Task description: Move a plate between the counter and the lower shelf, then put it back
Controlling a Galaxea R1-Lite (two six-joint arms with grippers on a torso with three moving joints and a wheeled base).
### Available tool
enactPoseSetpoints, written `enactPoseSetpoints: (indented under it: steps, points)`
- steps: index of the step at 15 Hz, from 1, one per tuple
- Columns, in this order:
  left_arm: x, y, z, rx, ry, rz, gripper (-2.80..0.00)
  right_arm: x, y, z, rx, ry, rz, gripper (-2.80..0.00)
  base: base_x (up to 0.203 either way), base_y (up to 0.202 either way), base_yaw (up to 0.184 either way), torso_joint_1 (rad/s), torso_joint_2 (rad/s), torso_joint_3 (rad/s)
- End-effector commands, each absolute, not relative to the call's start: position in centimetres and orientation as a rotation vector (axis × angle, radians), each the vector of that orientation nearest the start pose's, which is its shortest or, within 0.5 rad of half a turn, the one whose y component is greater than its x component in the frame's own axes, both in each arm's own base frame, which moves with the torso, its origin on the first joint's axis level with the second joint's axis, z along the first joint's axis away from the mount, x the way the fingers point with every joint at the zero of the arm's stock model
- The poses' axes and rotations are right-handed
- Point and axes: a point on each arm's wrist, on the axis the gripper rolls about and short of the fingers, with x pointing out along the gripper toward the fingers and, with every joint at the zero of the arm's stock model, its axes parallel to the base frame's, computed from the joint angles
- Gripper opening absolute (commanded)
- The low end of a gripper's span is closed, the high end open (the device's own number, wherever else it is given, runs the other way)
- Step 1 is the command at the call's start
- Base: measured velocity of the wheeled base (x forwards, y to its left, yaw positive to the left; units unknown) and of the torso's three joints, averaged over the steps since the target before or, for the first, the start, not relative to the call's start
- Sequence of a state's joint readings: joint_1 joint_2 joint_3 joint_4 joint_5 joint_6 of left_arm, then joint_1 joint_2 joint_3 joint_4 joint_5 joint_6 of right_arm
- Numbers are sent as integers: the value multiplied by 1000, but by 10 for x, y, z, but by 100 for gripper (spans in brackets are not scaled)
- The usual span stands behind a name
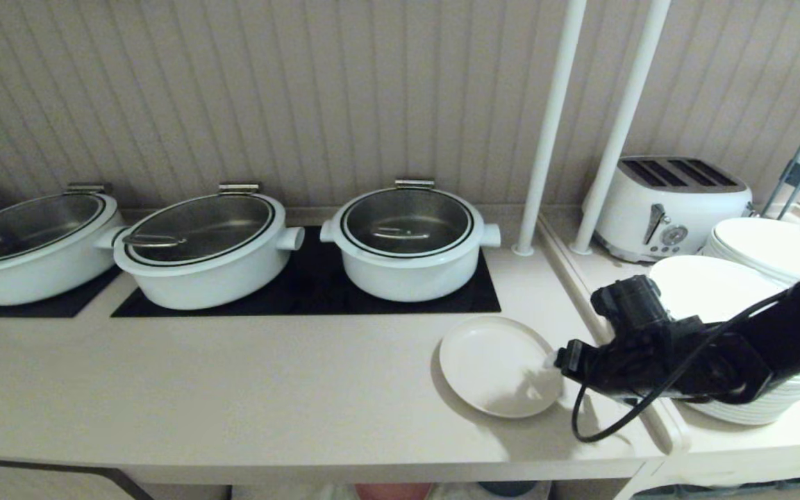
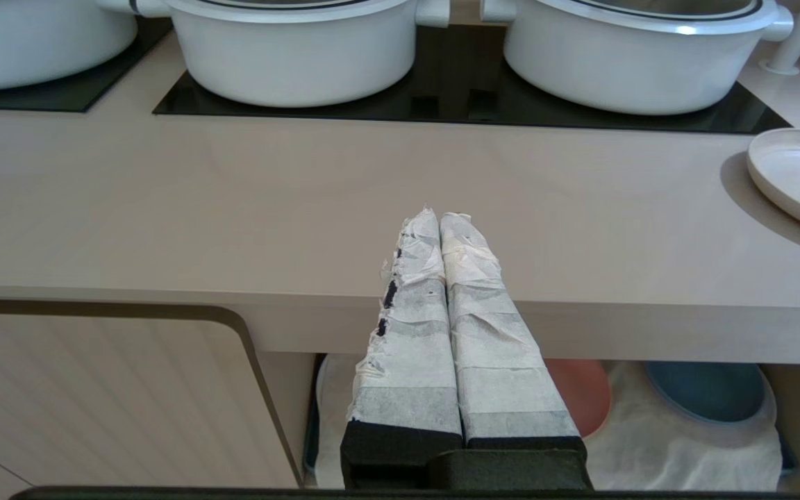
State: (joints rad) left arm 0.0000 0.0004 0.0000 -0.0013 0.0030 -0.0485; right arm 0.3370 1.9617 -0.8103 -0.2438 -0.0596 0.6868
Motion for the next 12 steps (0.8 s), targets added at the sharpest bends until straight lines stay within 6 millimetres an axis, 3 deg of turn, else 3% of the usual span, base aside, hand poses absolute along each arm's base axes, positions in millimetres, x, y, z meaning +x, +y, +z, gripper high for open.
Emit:
enactPoseSetpoints:
  steps: [1, 11, 12]
  points:
    - [-23, 0, 76, -49, -2, 3, -280, 288, 100, 80, 469, 910, -48, 0, 0, 0, 0, 0, 0, 0]
    - [-23, 0, 76, -49, -2, 3, -280, 235, 83, 99, 430, 891, 1, 0, 0, 0, 0, 0, 0, 0]
    - [-23, 0, 76, -49, -2, 3, -280, 229, 81, 100, 432, 890, 2, -280, 0, 0, 0, 0, 0, 0]
